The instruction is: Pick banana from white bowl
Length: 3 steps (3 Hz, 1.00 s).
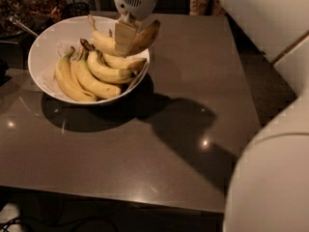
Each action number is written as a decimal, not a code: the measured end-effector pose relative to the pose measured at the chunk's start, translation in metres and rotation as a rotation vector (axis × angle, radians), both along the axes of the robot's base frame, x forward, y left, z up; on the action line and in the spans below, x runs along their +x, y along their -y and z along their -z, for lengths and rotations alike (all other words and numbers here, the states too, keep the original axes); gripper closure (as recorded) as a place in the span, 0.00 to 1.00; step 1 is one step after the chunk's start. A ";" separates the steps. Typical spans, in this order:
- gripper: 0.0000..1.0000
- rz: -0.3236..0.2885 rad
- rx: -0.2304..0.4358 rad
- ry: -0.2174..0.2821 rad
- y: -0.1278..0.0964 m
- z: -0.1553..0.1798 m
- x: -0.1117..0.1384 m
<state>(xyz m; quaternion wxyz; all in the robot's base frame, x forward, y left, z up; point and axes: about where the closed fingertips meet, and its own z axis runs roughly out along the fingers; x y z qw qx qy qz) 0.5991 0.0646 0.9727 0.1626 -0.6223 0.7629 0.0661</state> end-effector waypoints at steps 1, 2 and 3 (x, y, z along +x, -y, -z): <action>1.00 -0.097 0.096 0.040 0.021 -0.035 -0.037; 1.00 -0.170 0.138 0.051 0.037 -0.049 -0.067; 1.00 -0.218 0.152 0.019 0.050 -0.044 -0.089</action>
Offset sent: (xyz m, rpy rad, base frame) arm -0.1115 -0.0659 0.0653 0.1791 -0.0455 0.2645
